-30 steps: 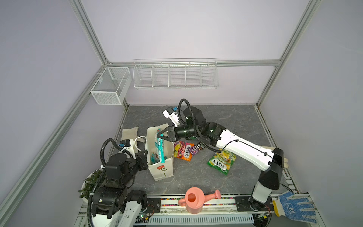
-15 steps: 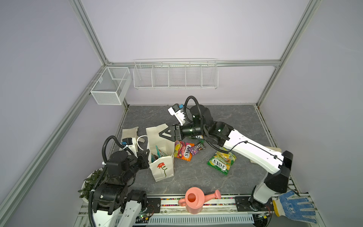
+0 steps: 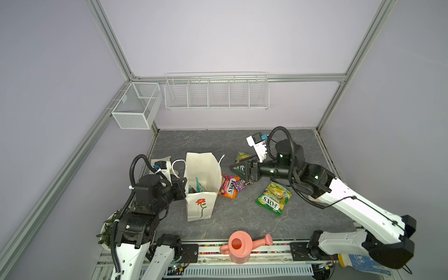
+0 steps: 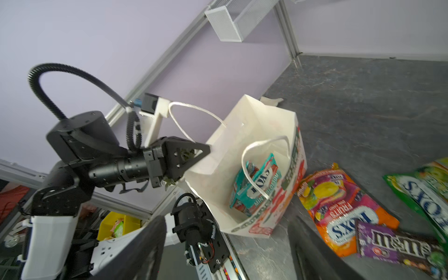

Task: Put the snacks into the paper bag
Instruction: 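Withdraw the right gripper back over the green FOXS spring tea bag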

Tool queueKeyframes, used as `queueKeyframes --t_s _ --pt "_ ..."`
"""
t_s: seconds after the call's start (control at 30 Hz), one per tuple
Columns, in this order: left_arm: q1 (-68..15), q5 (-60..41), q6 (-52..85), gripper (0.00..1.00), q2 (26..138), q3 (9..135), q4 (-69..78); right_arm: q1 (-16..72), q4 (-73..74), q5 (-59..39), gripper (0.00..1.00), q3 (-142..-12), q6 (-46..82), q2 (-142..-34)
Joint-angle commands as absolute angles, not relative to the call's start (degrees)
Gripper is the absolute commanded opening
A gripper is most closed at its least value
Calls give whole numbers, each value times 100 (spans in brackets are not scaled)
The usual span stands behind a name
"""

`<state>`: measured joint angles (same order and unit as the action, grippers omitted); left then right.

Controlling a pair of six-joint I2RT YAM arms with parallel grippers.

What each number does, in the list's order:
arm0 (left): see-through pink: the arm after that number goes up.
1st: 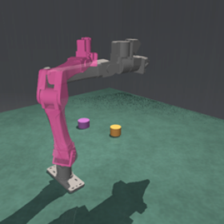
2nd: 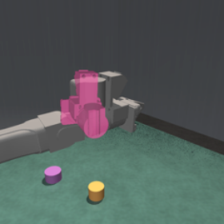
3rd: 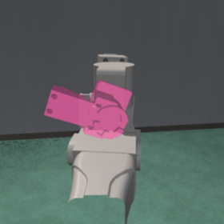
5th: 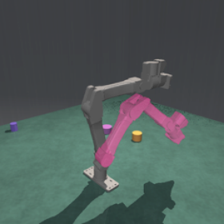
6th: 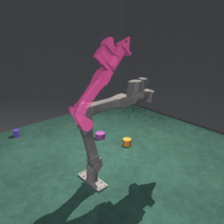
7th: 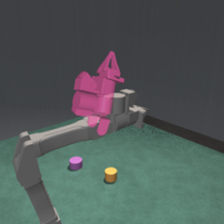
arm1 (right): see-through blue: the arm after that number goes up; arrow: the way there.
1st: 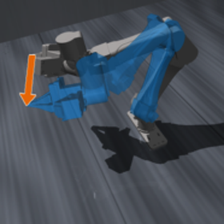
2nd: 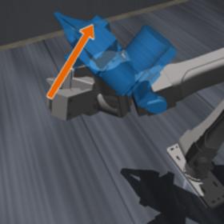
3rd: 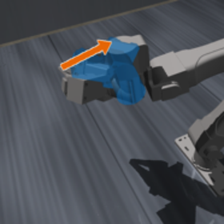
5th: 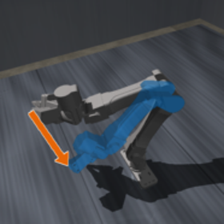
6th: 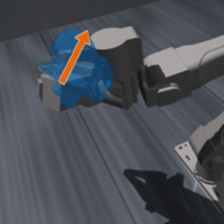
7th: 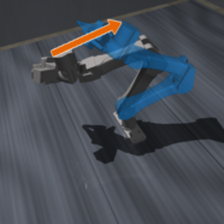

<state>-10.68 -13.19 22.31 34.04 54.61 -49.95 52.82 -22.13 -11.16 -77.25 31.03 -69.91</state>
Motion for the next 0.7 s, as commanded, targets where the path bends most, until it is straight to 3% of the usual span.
queueKeyframes --t_s 0.0,0.67 --pt "-1099 -1533 2314 0 3451 5617 -4611 5187 -2546 -461 83 -7238 2993 -6602" --pt "-1099 -1912 2572 0 3349 5291 -4318 4863 -2826 179 87 -5752 3402 -5789"
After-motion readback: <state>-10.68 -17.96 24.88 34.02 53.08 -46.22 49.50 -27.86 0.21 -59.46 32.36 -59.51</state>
